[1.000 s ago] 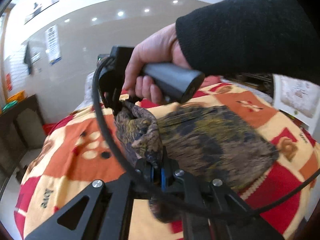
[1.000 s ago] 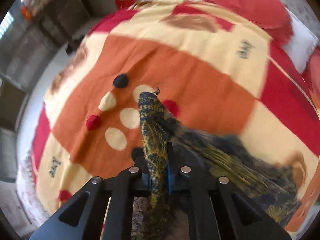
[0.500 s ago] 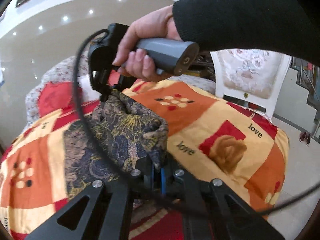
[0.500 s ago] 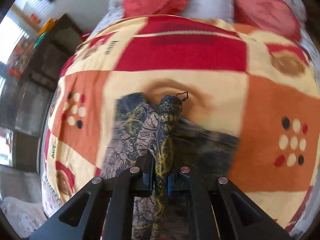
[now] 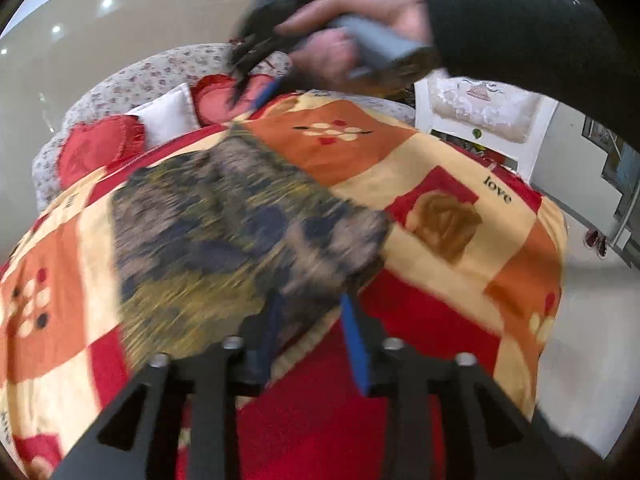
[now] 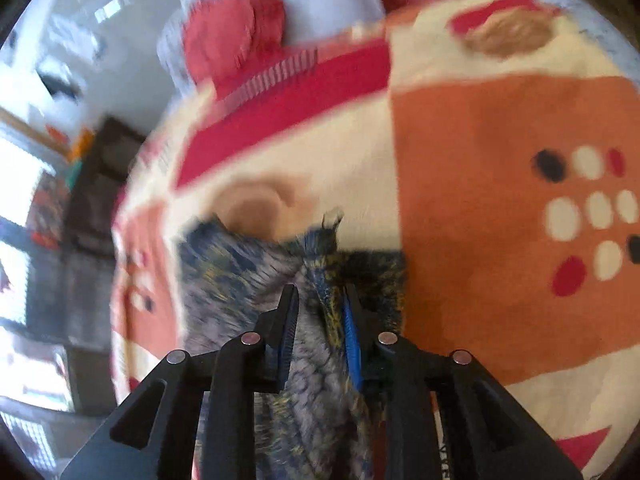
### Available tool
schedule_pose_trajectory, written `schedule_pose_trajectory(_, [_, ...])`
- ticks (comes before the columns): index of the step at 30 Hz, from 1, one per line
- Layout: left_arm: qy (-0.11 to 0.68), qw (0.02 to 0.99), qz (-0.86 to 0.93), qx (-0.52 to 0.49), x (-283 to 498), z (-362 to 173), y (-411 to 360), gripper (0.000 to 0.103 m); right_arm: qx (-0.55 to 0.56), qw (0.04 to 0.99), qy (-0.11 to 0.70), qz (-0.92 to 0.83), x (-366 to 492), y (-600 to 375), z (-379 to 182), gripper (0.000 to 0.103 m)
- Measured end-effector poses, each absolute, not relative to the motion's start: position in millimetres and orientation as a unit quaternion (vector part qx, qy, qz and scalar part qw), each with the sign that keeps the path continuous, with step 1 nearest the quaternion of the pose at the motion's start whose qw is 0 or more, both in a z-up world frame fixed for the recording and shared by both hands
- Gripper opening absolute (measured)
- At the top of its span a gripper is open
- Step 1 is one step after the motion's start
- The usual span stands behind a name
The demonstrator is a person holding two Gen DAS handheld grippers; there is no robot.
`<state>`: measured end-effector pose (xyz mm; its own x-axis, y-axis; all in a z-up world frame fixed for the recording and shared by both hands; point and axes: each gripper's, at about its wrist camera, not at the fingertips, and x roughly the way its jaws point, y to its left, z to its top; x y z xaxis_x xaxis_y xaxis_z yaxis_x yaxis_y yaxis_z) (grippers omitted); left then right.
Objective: Fold small clothes
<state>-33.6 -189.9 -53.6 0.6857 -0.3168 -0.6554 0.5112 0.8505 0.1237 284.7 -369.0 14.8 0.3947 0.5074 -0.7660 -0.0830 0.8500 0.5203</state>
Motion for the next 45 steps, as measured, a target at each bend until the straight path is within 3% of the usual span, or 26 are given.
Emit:
schedule_pose_trajectory(5, [0.316, 0.932, -0.154, 0.092, -20.6, -33.1, -131.9, 0.035, 0.118, 0.873, 0.436, 0.184, 207.9, -371.2, 59.6, 0.046])
schedule_pose_trajectory(9, [0.369, 0.921, -0.119, 0.025, 28.8, -43.9, -115.9, 0.006, 0.033, 0.885, 0.399, 0.236, 132.9, -331.5, 35.9, 0.045])
schedule_pose_trajectory(11, [0.419, 0.902, -0.103, 0.025, 41.2, -70.1, -116.8, 0.002, 0.001, 0.887, 0.409, 0.216, 110.9, -318.0, 9.6, 0.031])
schedule_pose_trajectory(12, [0.431, 0.896, -0.103, 0.031, 41.4, -82.1, -122.2, 0.0, -0.008, 0.886, 0.416, 0.206, 103.8, -320.3, -4.0, 0.03])
schedule_pose_trajectory(16, [0.408, 0.905, -0.099, 0.073, 16.7, -96.9, -130.1, 0.001, -0.026, 0.877, 0.444, 0.182, 79.2, -315.4, -66.0, 0.03])
schedule_pose_trajectory(19, [0.419, 0.9, -0.109, 0.057, 21.9, -82.1, -125.1, 0.001, 0.014, 0.875, 0.442, 0.195, 74.6, -329.5, -73.6, 0.034])
schedule_pose_trajectory(22, [0.392, 0.914, -0.104, 0.019, 44.1, -44.0, -111.5, 0.001, 0.027, 0.842, 0.5, 0.202, 93.8, -333.5, -57.7, 0.034])
schedule_pose_trajectory(27, [0.346, 0.935, -0.071, 0.016, 139.0, 6.7, -120.2, 0.017, 0.054, 0.89, 0.427, 0.152, 135.1, -326.5, 1.9, 0.034])
schedule_pose_trajectory(33, [0.432, 0.902, -0.016, 0.001, 243.3, -42.7, -133.8, 0.017, 0.092, 0.908, 0.405, 0.058, 214.8, -287.4, -11.4, 0.036])
schedule_pose_trajectory(38, [0.41, 0.912, -0.012, 0.006, 242.6, -66.6, -134.5, 0.017, 0.074, 0.904, 0.419, 0.043, 241.9, -279.0, -54.0, 0.04])
schedule_pose_trajectory(43, [0.428, 0.902, -0.054, -0.032, 246.1, -54.2, -114.8, 0.018, 0.073, 0.91, 0.405, 0.044, 237.0, -278.7, -57.3, 0.042])
schedule_pose_trajectory(44, [0.426, 0.901, -0.074, -0.038, 240.1, -46.7, -103.2, 0.02, 0.071, 0.912, 0.403, 0.043, 238.1, -277.4, -57.8, 0.042])
schedule_pose_trajectory(45, [0.42, 0.903, -0.082, -0.037, 232.9, -42.3, -96.0, 0.034, 0.069, 0.913, 0.399, 0.043, 236.1, -276.4, -57.5, 0.042])
